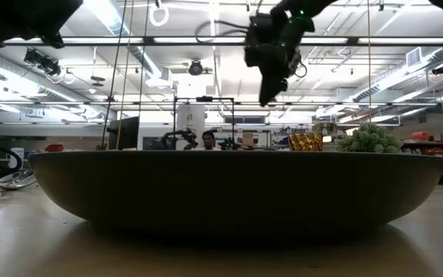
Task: Pick and place plate/cup/fork/spoon on tray
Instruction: Put the black plate on the black tray to the bottom left of the brown cup
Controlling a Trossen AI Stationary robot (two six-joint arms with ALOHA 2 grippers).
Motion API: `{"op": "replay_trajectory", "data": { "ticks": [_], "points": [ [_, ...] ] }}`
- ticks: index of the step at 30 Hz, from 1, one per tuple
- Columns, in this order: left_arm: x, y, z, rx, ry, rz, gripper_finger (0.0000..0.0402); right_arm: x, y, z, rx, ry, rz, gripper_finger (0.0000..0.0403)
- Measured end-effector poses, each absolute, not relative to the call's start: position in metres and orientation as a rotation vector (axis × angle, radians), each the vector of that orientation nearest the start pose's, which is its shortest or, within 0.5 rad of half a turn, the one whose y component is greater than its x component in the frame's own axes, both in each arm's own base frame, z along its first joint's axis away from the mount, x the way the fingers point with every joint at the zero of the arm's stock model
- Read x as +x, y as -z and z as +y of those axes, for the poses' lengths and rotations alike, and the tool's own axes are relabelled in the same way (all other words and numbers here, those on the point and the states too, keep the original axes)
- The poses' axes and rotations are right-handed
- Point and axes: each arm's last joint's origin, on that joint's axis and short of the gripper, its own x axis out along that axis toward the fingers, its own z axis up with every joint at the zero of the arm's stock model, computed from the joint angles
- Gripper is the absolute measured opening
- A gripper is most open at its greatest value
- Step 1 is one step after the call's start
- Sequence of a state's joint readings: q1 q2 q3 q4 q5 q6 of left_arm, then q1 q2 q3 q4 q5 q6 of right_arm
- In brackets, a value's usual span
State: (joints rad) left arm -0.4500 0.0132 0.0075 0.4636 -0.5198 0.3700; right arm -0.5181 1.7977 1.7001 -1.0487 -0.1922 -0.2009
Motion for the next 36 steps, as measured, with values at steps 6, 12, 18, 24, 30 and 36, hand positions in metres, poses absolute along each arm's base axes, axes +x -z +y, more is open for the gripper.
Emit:
{"op": "replay_trajectory", "data": {
  "ticks": [6, 12, 18, 24, 30, 36],
  "points": [
    [0.083, -0.206, -0.024, 0.096, -0.146, -0.374, 0.0080, 0.356, -0.291, -0.119, 0.194, 0.055, 1.052, 0.0132],
    [0.083, -0.206, -0.024, 0.068, -0.141, -0.376, 0.0080, 0.366, -0.257, -0.060, 0.312, 0.018, 1.124, 0.0131],
    [0.083, -0.206, -0.024, -0.020, -0.125, -0.382, 0.0080, 0.361, -0.232, -0.018, 0.483, 0.086, 1.233, 0.0130],
    [0.083, -0.206, -0.024, -0.133, -0.103, -0.389, 0.0080, 0.357, -0.222, 0.021, 0.577, 0.210, 1.268, 0.0130],
    [0.083, -0.205, -0.024, -0.212, -0.086, -0.388, 0.0080, 0.351, -0.214, 0.057, 0.662, 0.315, 1.265, 0.0130],
    [0.084, -0.202, -0.024, -0.217, -0.081, -0.357, 0.0080, 0.342, -0.198, 0.074, 0.748, 0.391, 1.273, 0.0130]
  ]
}}
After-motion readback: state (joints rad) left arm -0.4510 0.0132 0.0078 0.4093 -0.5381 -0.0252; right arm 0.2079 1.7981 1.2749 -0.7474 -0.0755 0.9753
